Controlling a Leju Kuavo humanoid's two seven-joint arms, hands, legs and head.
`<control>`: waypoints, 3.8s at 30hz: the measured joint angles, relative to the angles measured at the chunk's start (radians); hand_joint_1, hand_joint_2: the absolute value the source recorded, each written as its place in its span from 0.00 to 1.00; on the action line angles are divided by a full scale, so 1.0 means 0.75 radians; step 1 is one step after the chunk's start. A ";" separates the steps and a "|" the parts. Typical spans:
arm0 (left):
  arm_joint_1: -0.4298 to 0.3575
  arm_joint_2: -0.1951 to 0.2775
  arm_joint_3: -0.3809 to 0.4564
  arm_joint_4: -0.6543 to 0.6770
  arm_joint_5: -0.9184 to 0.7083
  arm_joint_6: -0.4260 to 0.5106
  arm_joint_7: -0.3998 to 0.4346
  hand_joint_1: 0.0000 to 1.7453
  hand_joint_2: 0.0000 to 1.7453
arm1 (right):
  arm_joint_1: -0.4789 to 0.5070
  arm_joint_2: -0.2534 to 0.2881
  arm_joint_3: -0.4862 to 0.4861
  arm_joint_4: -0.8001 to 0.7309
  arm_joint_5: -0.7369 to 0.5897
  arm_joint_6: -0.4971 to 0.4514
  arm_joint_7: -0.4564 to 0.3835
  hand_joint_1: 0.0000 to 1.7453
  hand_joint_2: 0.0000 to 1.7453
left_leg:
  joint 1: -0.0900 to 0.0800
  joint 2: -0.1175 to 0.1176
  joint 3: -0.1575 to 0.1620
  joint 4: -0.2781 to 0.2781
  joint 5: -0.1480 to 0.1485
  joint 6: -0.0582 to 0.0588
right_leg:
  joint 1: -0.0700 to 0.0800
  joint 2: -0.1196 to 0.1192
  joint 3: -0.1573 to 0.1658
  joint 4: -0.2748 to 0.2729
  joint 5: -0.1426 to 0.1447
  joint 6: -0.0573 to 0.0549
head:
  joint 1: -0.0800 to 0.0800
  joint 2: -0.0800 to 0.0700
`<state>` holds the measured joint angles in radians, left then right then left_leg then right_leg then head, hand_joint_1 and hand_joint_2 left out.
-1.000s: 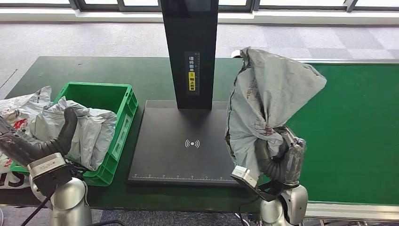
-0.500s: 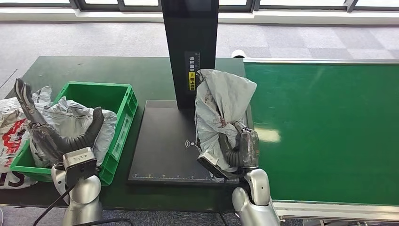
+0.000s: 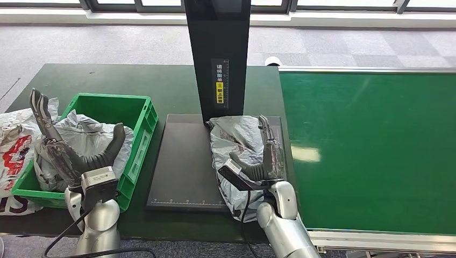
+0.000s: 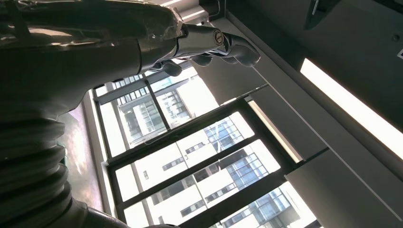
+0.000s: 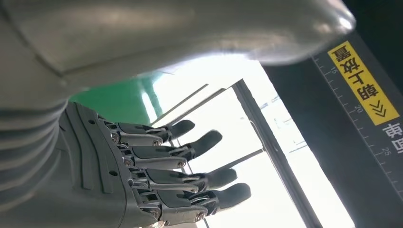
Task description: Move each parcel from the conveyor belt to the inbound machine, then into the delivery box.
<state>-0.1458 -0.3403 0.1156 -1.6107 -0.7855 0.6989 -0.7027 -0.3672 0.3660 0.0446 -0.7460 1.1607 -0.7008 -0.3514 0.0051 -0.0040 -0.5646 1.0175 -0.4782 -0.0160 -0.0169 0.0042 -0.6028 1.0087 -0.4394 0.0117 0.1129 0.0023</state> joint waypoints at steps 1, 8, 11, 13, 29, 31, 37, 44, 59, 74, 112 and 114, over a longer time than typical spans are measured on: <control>0.000 0.000 0.000 0.002 -0.002 0.000 0.000 0.00 1.00 | -0.003 0.000 0.000 0.010 -0.011 0.000 -0.011 0.00 0.00 | 0.000 0.000 0.000 0.000 0.000 0.000 | 0.000 0.000 0.000 0.000 0.000 0.000 | 0.000 0.000; -0.001 0.000 0.000 0.009 -0.013 0.000 0.000 0.00 1.00 | 0.026 0.000 0.000 -0.052 -0.202 -0.002 -0.254 0.00 0.00 | 0.000 0.000 0.000 0.000 0.000 0.000 | 0.000 0.000 -0.001 0.000 0.000 0.000 | 0.000 0.000; -0.001 0.000 0.000 0.009 -0.015 0.000 0.000 0.00 1.00 | 0.054 0.000 -0.001 -0.141 -0.273 -0.002 -0.337 0.00 0.00 | 0.000 0.001 0.000 0.000 0.000 0.000 | 0.000 0.001 -0.001 0.000 0.000 0.000 | 0.000 0.000; -0.001 0.000 0.000 0.009 -0.016 0.000 0.000 0.00 1.00 | 0.066 0.000 -0.001 -0.179 -0.282 -0.002 -0.345 0.00 0.25 | 0.000 0.001 0.000 0.000 0.000 0.000 | 0.000 0.001 -0.001 0.000 0.000 0.000 | 0.000 0.000; -0.018 0.000 -0.023 0.094 -0.024 0.000 0.001 0.00 1.00 | 0.238 -0.018 -0.001 -0.890 -0.519 -0.002 -0.464 0.00 1.00 | -0.002 0.005 0.001 0.001 -0.001 0.001 | -0.001 0.004 -0.003 0.000 0.001 0.000 | -0.001 0.000; -0.039 0.000 -0.056 0.168 -0.010 -0.007 0.007 0.00 1.00 | 0.256 -0.022 -0.001 -0.989 -0.558 -0.002 -0.464 0.00 1.00 | -0.002 0.004 0.001 0.001 -0.001 0.001 | -0.001 0.003 -0.003 0.000 0.001 0.000 | -0.001 0.000; -0.163 -0.019 -0.219 0.535 0.127 -0.166 0.048 0.00 1.00 | 0.299 -0.030 -0.012 -1.249 -0.687 -0.001 -0.463 0.00 1.00 | -0.003 0.005 0.001 0.001 -0.001 0.001 | -0.002 0.003 -0.002 0.000 0.002 0.001 | -0.001 0.000; -0.254 -0.045 -0.424 0.921 0.224 -0.257 0.106 0.00 1.00 | 0.312 -0.034 -0.033 -1.328 -0.725 0.000 -0.463 0.00 1.00 | -0.004 0.006 0.000 0.001 -0.002 0.002 | -0.003 0.004 -0.003 0.000 0.002 0.002 | -0.001 0.000; -0.320 -0.059 -0.715 1.194 0.353 -0.287 0.155 0.00 1.00 | 0.316 -0.034 -0.044 -1.346 -0.738 0.000 -0.463 0.00 1.00 | -0.003 0.005 0.000 0.001 -0.002 0.002 | -0.003 0.004 -0.003 0.000 0.002 0.002 | -0.001 0.000; -0.374 -0.058 -0.882 1.424 0.293 -0.249 0.345 0.00 1.00 | 0.323 -0.036 -0.044 -1.346 -0.737 0.000 -0.463 0.00 1.00 | -0.003 0.005 0.000 0.001 -0.002 0.002 | -0.003 0.004 -0.003 0.000 0.002 0.002 | -0.001 0.000; -0.447 -0.040 -0.986 1.661 0.017 -0.039 0.562 1.00 1.00 | 0.333 -0.038 -0.044 -1.328 -0.742 0.001 -0.463 0.00 1.00 | -0.003 0.005 0.002 0.000 -0.005 0.004 | -0.003 0.002 0.011 0.000 -0.002 0.003 | -0.001 0.000; -0.435 -0.027 -0.974 1.631 -0.053 -0.006 0.589 1.00 1.00 | 0.333 -0.038 -0.044 -1.324 -0.742 0.001 -0.463 0.00 1.00 | -0.003 0.005 0.006 0.000 -0.004 0.004 | -0.003 0.002 0.009 0.000 -0.002 0.003 | -0.001 0.000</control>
<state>-0.4724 -0.3603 -0.6146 -0.3876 -0.8253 0.6945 -0.2608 -0.1174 0.3376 0.0114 -1.7392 0.6043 -0.7004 -0.6985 0.0028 -0.0003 -0.5601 1.0173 -0.4815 -0.0129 -0.0189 0.0055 -0.5959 1.0085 -0.4410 0.0138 0.1123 0.0023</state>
